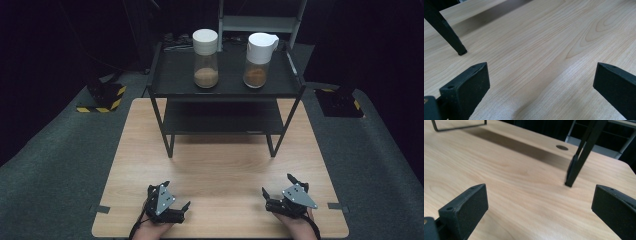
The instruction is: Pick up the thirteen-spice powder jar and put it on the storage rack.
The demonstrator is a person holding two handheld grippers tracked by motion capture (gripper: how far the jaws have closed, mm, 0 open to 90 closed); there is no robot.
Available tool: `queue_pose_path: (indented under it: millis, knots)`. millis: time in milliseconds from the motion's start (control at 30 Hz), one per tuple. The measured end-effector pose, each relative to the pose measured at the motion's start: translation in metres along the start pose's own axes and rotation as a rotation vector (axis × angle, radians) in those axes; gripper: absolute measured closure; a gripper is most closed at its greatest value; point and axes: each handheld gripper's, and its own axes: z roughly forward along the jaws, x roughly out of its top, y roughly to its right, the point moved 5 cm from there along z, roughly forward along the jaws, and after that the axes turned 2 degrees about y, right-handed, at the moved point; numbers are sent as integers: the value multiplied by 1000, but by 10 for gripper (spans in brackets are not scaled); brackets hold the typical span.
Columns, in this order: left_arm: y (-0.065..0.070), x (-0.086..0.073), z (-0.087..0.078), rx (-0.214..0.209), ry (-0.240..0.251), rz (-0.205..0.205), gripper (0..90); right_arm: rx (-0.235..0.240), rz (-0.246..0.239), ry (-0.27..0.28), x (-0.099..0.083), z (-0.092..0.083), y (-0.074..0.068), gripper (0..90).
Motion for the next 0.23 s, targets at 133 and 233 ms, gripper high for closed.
queue_pose_path:
  millis: [133,233]
  knots:
    - [0,0,0,3,0,0,10,-8,-11,-25,-3,0,0,0]
    - [1,0,0,7,0,-2,10,-11,-17,-28,-4,-1,-1,0]
